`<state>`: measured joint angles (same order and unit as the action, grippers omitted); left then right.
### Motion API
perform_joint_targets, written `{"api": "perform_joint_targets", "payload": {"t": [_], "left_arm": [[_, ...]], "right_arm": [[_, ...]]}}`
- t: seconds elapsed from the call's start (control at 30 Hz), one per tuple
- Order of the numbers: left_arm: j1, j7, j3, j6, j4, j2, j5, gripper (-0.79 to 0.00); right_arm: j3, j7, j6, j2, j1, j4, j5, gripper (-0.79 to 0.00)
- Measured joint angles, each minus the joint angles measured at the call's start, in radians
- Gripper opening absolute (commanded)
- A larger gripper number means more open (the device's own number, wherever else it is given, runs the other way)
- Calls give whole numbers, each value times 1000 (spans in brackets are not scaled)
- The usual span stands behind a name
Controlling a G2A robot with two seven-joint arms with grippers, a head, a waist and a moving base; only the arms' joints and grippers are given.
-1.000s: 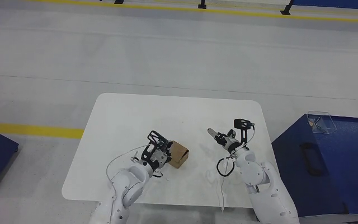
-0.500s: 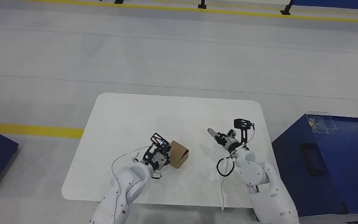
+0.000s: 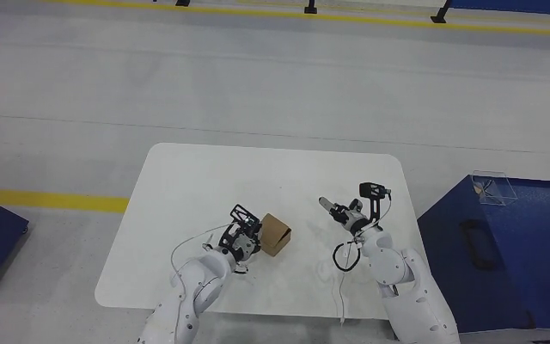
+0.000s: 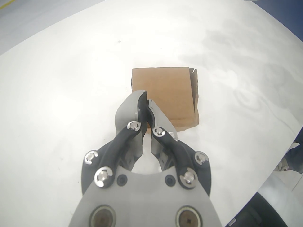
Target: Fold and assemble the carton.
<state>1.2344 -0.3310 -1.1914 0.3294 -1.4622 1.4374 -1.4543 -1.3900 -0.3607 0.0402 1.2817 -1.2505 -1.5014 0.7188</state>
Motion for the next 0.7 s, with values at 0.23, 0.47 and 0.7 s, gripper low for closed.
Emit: {"api": "perform_joint_targets", "payload": {"t": [0.23, 0.47, 0.7], "left_arm": [[26, 13, 1, -7, -31, -8, -29, -785], [-8, 13, 14, -3, 7, -8, -6, -785], [120, 176, -47, -17, -147, -31, -55, -785]], "right_arm": [[0, 0, 0, 0, 0, 0, 0, 0], [0, 0, 0, 0, 0, 0, 0, 0], [0, 0, 0, 0, 0, 0, 0, 0]]}}
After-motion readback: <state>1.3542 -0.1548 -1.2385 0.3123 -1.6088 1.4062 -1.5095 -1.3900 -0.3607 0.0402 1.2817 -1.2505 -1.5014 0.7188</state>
